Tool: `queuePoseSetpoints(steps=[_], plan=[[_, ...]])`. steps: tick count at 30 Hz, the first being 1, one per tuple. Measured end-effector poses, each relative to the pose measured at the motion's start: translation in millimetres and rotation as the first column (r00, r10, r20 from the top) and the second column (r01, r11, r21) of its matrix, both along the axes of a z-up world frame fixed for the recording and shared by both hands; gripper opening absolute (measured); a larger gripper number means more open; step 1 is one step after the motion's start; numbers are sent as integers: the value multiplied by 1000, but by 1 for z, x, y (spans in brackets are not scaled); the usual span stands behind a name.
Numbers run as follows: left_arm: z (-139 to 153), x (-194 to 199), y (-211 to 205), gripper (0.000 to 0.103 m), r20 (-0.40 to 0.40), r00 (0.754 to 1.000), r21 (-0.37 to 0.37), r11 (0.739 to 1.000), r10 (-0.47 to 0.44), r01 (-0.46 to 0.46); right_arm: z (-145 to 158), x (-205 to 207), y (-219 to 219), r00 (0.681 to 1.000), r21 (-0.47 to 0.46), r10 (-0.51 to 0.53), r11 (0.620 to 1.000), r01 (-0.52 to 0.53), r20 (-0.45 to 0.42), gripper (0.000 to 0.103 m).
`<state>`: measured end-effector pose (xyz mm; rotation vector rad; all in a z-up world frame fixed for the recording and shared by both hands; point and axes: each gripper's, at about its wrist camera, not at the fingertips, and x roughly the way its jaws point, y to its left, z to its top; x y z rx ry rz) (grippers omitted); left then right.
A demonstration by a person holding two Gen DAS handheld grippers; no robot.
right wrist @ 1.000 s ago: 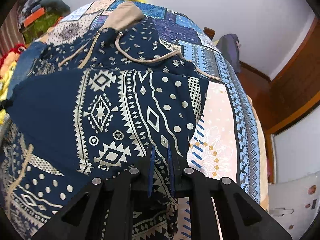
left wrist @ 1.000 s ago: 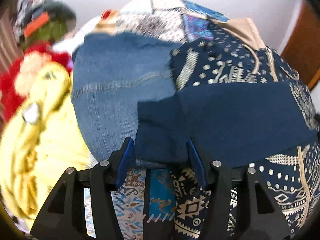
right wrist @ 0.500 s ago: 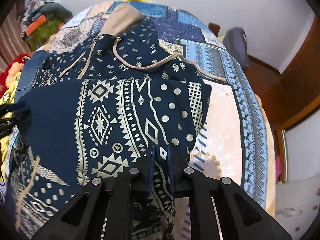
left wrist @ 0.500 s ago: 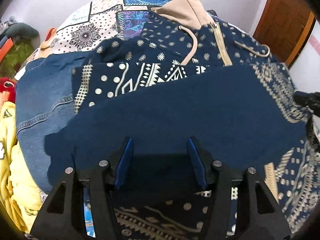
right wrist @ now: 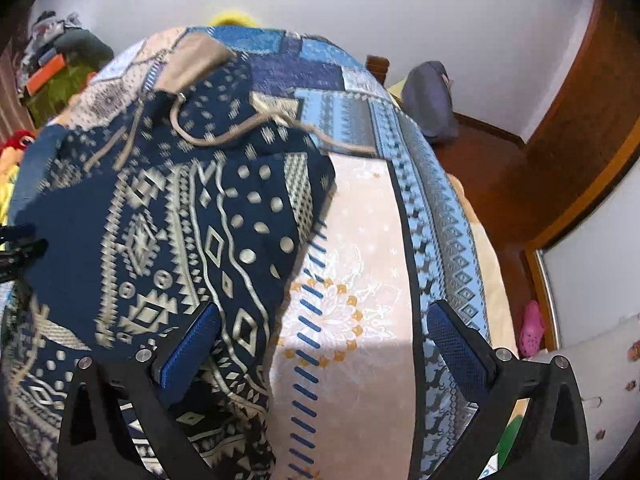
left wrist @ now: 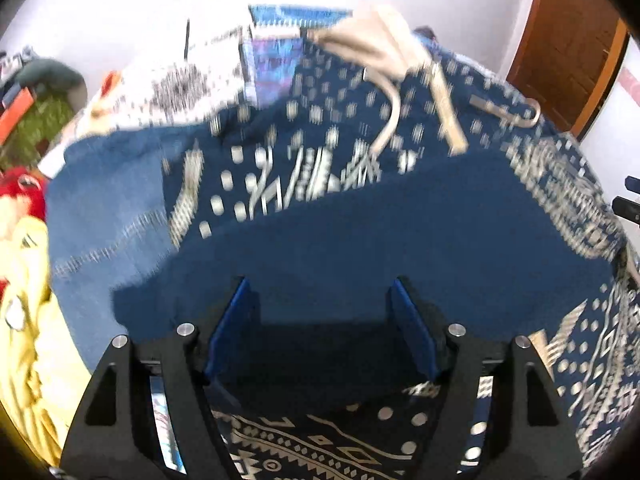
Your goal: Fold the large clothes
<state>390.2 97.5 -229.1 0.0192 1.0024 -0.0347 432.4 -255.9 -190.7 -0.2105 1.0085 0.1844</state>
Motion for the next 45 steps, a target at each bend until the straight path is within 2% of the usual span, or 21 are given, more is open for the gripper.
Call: queuePoseSetpoints(steps=[4, 9, 14, 20, 25, 31, 33, 35, 36, 37, 38, 39, 40, 41, 42, 43, 45], plan=[[38, 14, 0, 73, 71, 997, 12, 1000, 8, -9, 28, 6, 18, 998, 36, 50, 998, -52, 48, 103], [78, 57, 4, 79, 133, 991, 17, 1000, 15, -17, 54, 32, 45, 994, 110, 84, 990, -92, 72, 103], [88, 113, 13, 79, 126, 992, -26, 999, 29, -26, 68, 78, 78, 988, 166, 120, 977, -134, 94, 103], [62, 181, 21, 80, 38, 998, -94, 994, 56, -52, 58, 143, 106, 992, 228, 110, 966, -120, 55, 103], [26, 228, 20, 79, -45, 997, -101, 993, 62, -66, 22, 204, 118, 996, 308, 65, 950, -42, -63, 103], [-15, 270, 23, 79, -126, 988, -206, 972, 90, -114, -25, 262, 130, 978, 376, 11, 924, 69, -207, 102], [-25, 279, 25, 79, -149, 983, -223, 965, 110, -142, -37, 274, 139, 974, 355, 19, 932, 65, -227, 97], [-31, 283, 26, 79, -153, 981, -238, 959, 123, -157, -50, 280, 149, 970, 337, 34, 940, 50, -241, 79], [-32, 283, 27, 77, -135, 982, -248, 955, 131, -161, -52, 280, 152, 973, 327, 31, 944, 47, -228, 79], [-32, 281, 27, 68, -119, 984, -256, 953, 135, -162, -52, 278, 155, 979, 321, 39, 947, 28, -201, 71], [-32, 280, 26, 63, -109, 985, -260, 953, 133, -158, -51, 275, 159, 981, 322, 64, 947, -2, -182, 56], [-31, 279, 25, 52, -101, 986, -260, 953, 135, -157, -49, 272, 160, 982, 333, 77, 943, -16, -170, 47], [-30, 276, 24, 38, -93, 986, -259, 954, 135, -155, -47, 269, 161, 983, 343, 84, 939, -23, -165, 31], [-27, 273, 23, 31, -87, 987, -253, 956, 133, -151, -46, 266, 162, 984, 334, 84, 942, -27, -158, 19], [-24, 269, 20, 14, -88, 987, -236, 961, 131, -148, -44, 263, 164, 984, 324, 89, 946, -35, -153, 16], [-19, 265, 18, 11, -87, 988, -223, 964, 125, -141, -41, 258, 164, 985, 316, 93, 948, -43, -145, 13], [-2, 252, 12, 10, -64, 993, -188, 976, 97, -107, -31, 249, 161, 986, 314, 96, 948, -49, -135, 11]])
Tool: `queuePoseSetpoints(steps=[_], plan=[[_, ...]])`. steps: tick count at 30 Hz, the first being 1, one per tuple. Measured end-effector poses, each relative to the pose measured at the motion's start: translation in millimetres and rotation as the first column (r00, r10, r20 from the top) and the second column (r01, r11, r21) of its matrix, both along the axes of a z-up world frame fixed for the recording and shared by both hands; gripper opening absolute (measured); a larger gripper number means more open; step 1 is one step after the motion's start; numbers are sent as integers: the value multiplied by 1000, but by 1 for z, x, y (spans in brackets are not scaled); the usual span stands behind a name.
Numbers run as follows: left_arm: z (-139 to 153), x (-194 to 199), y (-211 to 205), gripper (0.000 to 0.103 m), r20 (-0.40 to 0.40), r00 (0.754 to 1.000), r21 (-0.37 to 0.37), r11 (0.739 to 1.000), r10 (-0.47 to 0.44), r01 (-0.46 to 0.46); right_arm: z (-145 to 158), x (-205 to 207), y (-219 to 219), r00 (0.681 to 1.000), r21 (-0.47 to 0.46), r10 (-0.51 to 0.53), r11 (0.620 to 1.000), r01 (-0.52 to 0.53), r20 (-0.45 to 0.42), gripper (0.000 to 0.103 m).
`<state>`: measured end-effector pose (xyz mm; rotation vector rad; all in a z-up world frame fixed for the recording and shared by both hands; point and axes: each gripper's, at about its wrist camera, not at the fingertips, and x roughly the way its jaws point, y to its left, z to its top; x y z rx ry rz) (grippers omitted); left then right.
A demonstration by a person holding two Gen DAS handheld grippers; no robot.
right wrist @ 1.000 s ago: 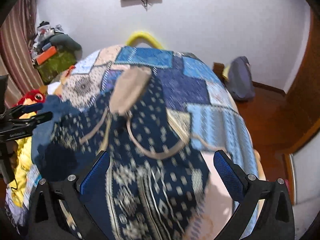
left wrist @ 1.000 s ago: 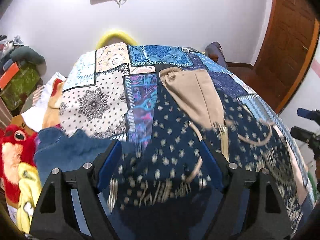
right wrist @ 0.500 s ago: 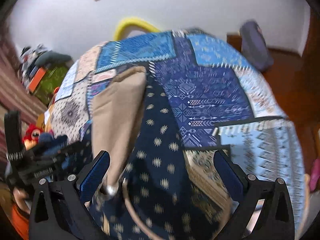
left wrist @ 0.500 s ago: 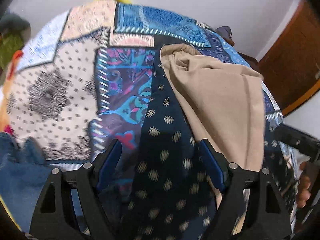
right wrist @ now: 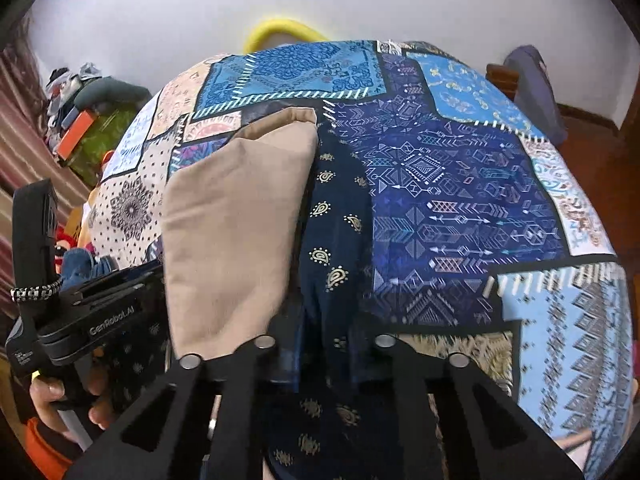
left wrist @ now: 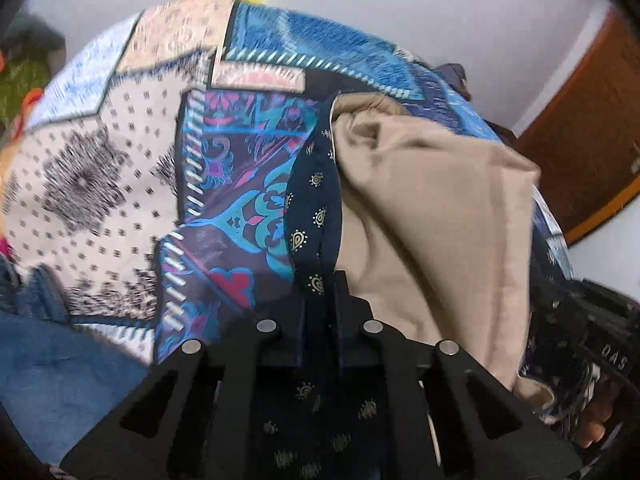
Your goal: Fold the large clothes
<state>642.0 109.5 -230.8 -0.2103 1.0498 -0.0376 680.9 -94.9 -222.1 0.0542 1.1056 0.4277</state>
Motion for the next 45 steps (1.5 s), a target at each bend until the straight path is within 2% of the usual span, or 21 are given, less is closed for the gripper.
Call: queuePoseSetpoints(steps=[3, 9, 11, 15, 22, 26, 29, 31, 34, 37, 39, 40, 42, 43, 45], plan=[[37, -29, -9, 10, 65, 996, 51, 997, -59, 55, 21, -21, -5, 999, 11, 16, 1000, -16, 28, 11], [106, -101, -31, 10, 168, 975, 130, 983, -148, 127, 85, -91, -15, 988, 30, 80, 996, -85, 130, 11], [121, -129, -36, 10, 192, 965, 159, 976, -180, 150, 100, -117, -21, 984, 36, 93, 994, -99, 151, 11], [127, -175, -35, 10, 195, 961, 134, 976, -195, 171, 117, -167, -35, 979, 31, 108, 993, -116, 174, 11], [103, -234, -32, 10, 154, 968, 138, 974, -198, 178, 108, -244, -49, 974, -16, 138, 990, -137, 181, 11], [74, -249, -27, 10, 107, 979, 137, 978, -174, 159, 92, -272, -56, 976, -33, 135, 991, -131, 170, 11], [47, -254, -25, 10, 63, 986, 175, 974, -157, 144, 80, -282, -59, 976, -69, 136, 990, -126, 169, 11], [30, -254, -22, 10, 30, 989, 173, 975, -144, 137, 68, -283, -66, 980, -90, 117, 991, -104, 161, 11], [5, -252, -18, 10, -12, 992, 152, 981, -122, 123, 49, -278, -80, 985, -190, 70, 981, -39, 159, 11], [-8, -253, -21, 10, -7, 992, 182, 976, -124, 123, 28, -272, -99, 995, -193, 54, 980, -37, 82, 12], [-10, -254, -23, 11, -5, 993, 190, 975, -117, 116, 20, -269, -110, 999, -147, 37, 989, -32, 32, 22], [-11, -254, -23, 12, -3, 993, 193, 975, -116, 115, 19, -268, -116, 999, -137, 21, 990, -17, 29, 33], [-14, -255, -23, 14, -5, 993, 199, 973, -115, 113, 21, -269, -122, 999, -109, 21, 994, -18, 31, 37], [-15, -255, -22, 18, -7, 993, 202, 973, -114, 113, 22, -269, -124, 999, -114, 25, 993, -21, 35, 42], [-15, -255, -20, 23, -7, 993, 210, 971, -114, 113, 24, -273, -123, 998, -173, 29, 985, -17, 64, 62]])
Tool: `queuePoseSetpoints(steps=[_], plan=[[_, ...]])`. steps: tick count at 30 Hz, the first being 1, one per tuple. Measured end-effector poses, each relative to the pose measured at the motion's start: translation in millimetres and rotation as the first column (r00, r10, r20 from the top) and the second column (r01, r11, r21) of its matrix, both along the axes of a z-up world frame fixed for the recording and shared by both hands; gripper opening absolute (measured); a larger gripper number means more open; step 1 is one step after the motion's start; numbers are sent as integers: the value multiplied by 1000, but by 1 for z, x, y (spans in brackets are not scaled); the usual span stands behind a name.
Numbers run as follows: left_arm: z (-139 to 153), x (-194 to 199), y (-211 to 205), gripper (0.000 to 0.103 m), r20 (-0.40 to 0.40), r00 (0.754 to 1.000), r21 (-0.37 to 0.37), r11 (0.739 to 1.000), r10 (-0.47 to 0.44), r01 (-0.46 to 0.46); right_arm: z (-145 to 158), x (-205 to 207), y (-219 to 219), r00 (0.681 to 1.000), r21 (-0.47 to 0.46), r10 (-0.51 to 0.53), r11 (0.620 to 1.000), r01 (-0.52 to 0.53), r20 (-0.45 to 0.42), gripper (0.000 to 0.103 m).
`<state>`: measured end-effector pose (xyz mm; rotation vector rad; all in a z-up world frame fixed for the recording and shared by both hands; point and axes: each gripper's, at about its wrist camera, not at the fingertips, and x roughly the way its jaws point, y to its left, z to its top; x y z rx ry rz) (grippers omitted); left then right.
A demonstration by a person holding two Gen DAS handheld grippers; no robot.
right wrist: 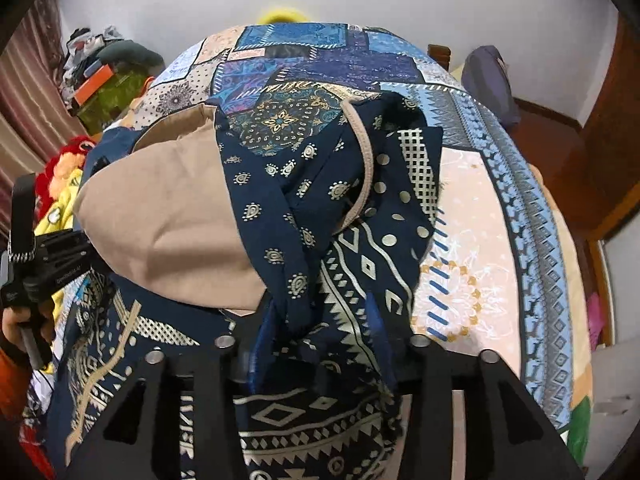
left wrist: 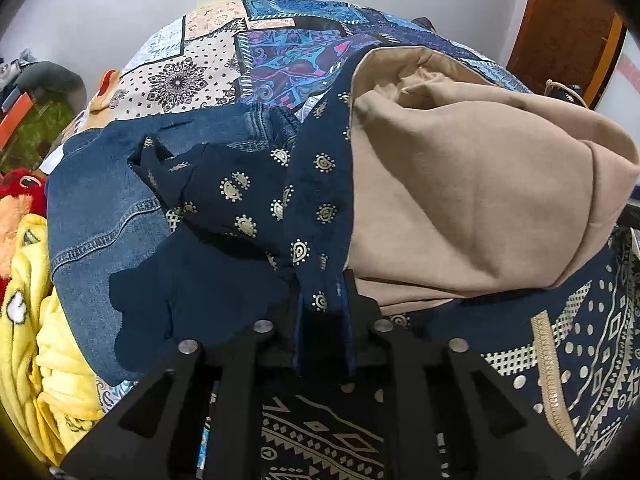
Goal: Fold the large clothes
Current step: 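Release the folded hem with both grippers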
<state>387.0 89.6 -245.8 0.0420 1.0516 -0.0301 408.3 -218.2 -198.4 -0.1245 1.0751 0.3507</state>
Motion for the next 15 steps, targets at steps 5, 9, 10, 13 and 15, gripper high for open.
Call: queuePoseSetpoints(steps=[5, 9, 10, 13, 15], plan=[[12, -6, 6, 36, -10, 1000, -24, 999, -26, 25, 11, -14, -9, 997, -100, -21, 995, 28, 77, 96], [45, -12, 6, 57, 30, 998, -16, 998, -61, 62, 40, -18, -10, 993, -20, 11, 1000, -9, 119, 96], [56, -12, 6, 63, 63, 996, -9, 998, -66, 66, 46, -17, -6, 992, -5, 20, 1000, -19, 128, 96], [79, -6, 5, 67, 127, 990, 12, 998, -68, 67, 64, -10, 10, 985, 42, 49, 998, -56, 166, 96], [90, 7, 4, 69, 149, 986, 26, 997, -71, 67, 71, 0, 25, 982, 76, 74, 993, -89, 174, 96]])
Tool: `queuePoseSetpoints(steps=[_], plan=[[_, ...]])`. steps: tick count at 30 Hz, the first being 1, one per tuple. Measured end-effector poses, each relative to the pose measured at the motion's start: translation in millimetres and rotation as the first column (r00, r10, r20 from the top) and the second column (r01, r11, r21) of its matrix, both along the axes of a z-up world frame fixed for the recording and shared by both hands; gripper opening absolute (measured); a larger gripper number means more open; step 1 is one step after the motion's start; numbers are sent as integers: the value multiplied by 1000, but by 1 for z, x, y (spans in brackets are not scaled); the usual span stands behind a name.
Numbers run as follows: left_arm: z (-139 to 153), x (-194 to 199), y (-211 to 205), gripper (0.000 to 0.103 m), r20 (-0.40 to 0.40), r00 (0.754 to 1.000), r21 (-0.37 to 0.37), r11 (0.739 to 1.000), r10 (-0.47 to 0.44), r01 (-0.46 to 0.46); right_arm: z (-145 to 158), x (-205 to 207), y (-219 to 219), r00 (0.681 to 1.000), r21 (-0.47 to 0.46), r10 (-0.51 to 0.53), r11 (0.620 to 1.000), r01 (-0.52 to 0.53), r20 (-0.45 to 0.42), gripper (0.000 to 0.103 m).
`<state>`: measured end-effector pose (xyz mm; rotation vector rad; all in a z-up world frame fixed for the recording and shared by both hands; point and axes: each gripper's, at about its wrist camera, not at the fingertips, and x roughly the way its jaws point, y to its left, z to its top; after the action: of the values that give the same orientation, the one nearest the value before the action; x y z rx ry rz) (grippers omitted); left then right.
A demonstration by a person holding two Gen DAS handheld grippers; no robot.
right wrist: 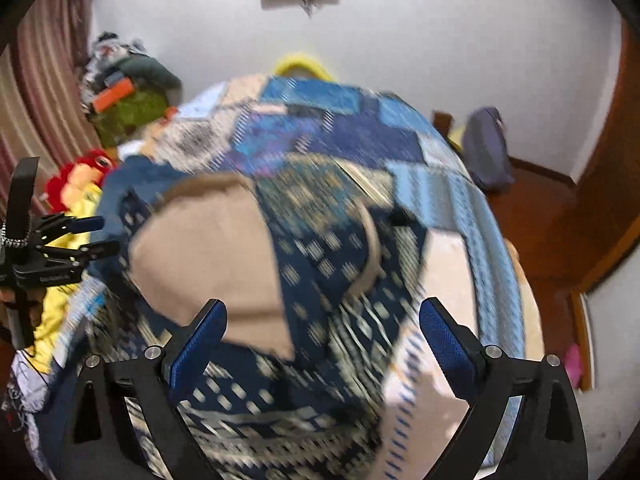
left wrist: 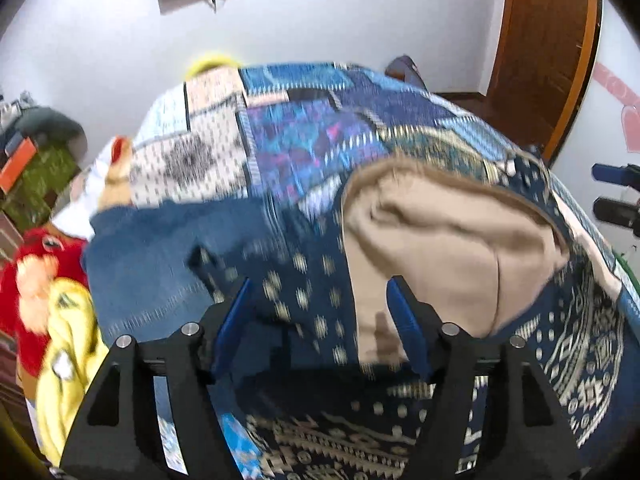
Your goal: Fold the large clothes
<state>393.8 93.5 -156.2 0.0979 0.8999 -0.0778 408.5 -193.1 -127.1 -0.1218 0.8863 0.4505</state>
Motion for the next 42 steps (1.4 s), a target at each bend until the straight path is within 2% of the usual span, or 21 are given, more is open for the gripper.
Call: queuePoseSetpoints(steps=[4, 9, 10, 12, 14, 15, 16, 17, 18, 19, 21, 24, 27, 32, 36, 42], plan=[[0, 36, 0, 69, -6, 1000, -9, 1000, 3, -3, -1, 21, 34, 1000, 11, 31, 999, -31, 0, 96], [-24, 80, 0, 69, -68, 998, -71, 997, 8, -13, -30, 56, 67, 995, 20, 69, 998, -68, -71, 95], [-32, 88, 0, 69, -84, 996, -92, 996, 10, -18, -37, 64, 73, 994, 23, 70, 997, -68, -89, 92], [-42, 100, 0, 68, -107, 994, -123, 992, 11, -24, -51, 78, 80, 990, 28, 69, 997, -66, -125, 80], [-51, 111, -1, 55, -124, 992, -162, 987, 2, -22, -64, 92, 85, 983, 39, 61, 998, -55, -176, 58], [-54, 114, -2, 44, -130, 992, -175, 984, -3, -20, -70, 98, 85, 979, 52, 55, 998, -46, -196, 51], [-57, 117, -3, 28, -134, 991, -189, 982, -7, -19, -75, 103, 85, 976, 63, 54, 997, -41, -213, 40], [-59, 119, -4, 19, -138, 990, -202, 979, -12, -17, -78, 105, 85, 974, 68, 52, 997, -38, -219, 30], [-59, 121, -5, 8, -140, 990, -211, 977, -17, -13, -81, 108, 85, 974, 71, 47, 997, -32, -221, 25], [-58, 121, -6, 8, -137, 990, -217, 976, -21, -9, -82, 110, 85, 973, 77, 45, 997, -29, -225, 20], [-49, 114, -8, 7, -111, 993, -245, 969, -41, 13, -81, 110, 84, 972, 102, 52, 994, -30, -229, 13], [-23, 89, -10, 6, -50, 994, -312, 947, -101, 81, -68, 100, 76, 973, 148, 65, 988, -32, -223, 10], [5, 56, -13, 6, 1, 987, -329, 932, -159, 150, -41, 76, 67, 980, 171, 87, 984, -56, -179, 9], [36, -2, -18, 6, 47, 976, -339, 916, -213, 216, 5, 19, 54, 984, 181, 137, 977, -115, -116, 9], [40, -47, -31, 6, 45, 964, -295, 918, -262, 264, 25, -30, 46, 981, 180, 168, 972, -149, -94, 9], [15, -102, -41, 7, -12, 953, -291, 913, -304, 287, 26, -91, 34, 975, 194, 190, 967, -166, -113, 9]])
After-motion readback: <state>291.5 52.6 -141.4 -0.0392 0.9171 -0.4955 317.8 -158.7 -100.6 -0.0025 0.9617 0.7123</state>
